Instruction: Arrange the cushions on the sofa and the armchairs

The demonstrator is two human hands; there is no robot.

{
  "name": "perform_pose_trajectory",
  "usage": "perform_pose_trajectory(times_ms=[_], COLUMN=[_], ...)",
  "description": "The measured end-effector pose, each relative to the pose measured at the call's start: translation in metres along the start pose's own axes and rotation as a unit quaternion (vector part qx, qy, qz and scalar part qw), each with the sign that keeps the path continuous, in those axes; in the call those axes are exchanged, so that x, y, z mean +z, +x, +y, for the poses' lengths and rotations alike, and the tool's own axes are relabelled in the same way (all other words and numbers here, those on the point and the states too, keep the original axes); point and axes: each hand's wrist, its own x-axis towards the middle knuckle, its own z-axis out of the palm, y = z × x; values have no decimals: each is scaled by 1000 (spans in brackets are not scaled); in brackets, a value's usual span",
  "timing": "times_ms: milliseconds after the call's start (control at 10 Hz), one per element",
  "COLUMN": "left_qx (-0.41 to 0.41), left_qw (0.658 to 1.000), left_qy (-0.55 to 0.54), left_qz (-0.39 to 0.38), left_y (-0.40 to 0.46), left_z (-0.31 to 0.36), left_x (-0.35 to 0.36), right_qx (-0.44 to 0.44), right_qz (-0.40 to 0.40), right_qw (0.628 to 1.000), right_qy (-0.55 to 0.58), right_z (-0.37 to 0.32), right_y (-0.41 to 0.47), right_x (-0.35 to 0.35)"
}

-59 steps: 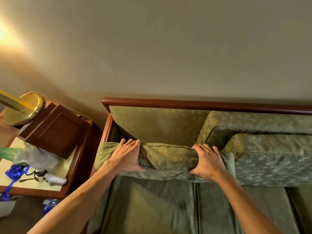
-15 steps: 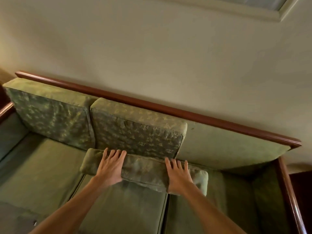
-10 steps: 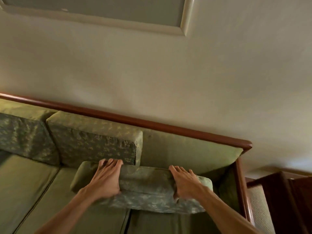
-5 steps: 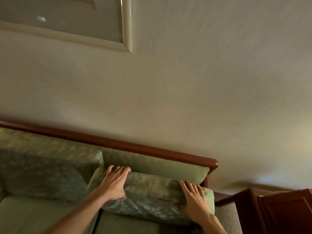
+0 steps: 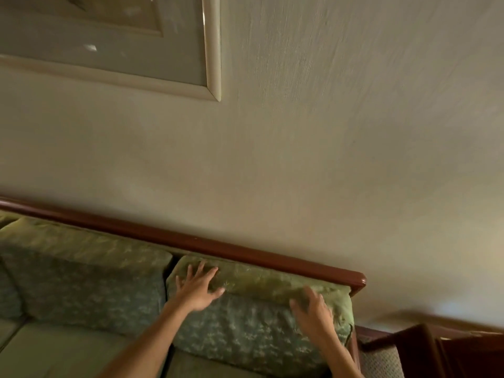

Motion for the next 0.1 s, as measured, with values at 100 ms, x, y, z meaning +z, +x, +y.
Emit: perform_pose_trajectory(times_ms=[100], left_qx=[-4], left_qw=[956], left_qy=[-294], left_qz=[-2], left_y=[-26], left_z=[29], left_x=[-25], right_qx=[-15], right_qz=[13], right_qw=[975], right_qy=[220], right_z=[-39], right_y=[-9], right_x=[-18])
